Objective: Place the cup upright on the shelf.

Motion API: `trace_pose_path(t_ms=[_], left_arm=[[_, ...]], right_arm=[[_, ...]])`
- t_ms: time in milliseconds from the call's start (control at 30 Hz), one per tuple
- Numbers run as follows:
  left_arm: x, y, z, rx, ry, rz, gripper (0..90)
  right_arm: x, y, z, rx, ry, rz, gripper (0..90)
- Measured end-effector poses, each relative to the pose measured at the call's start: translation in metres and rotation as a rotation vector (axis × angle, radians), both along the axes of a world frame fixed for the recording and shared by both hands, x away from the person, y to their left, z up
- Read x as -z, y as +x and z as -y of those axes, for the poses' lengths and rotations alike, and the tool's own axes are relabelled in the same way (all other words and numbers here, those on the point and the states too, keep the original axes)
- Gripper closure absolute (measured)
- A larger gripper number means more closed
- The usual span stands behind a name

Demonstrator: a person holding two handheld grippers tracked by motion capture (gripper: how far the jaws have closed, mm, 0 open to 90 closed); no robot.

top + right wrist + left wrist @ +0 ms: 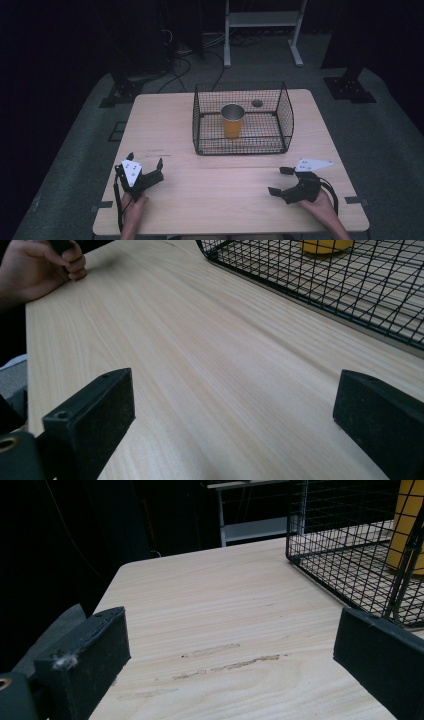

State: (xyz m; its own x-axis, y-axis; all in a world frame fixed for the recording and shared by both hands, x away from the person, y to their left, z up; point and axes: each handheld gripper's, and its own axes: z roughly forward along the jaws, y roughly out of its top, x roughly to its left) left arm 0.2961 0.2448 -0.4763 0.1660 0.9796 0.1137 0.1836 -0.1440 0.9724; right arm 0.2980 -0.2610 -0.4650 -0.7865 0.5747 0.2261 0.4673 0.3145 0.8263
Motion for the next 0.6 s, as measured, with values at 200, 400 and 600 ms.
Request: trace_pose_path(t_ms=[200, 400, 600], left_arm=[[0.0, 0.0, 0.0, 0.0, 0.002, 0.001, 0.8], [0.0, 0.0, 0.0, -0.002, 0.003, 0.0, 0.8], [0.0, 0.0, 0.001, -0.003, 0.008, 0.001, 0.8]], right_arm=[[0.007, -0.01, 0.012, 0.036, 0.032, 0.0, 2.6], [0.01, -0.018, 0.019, 0.056, 0.078, -0.002, 2.6], [0.014, -0.024, 0.025, 0.08, 0.133, 0.008, 2.6]])
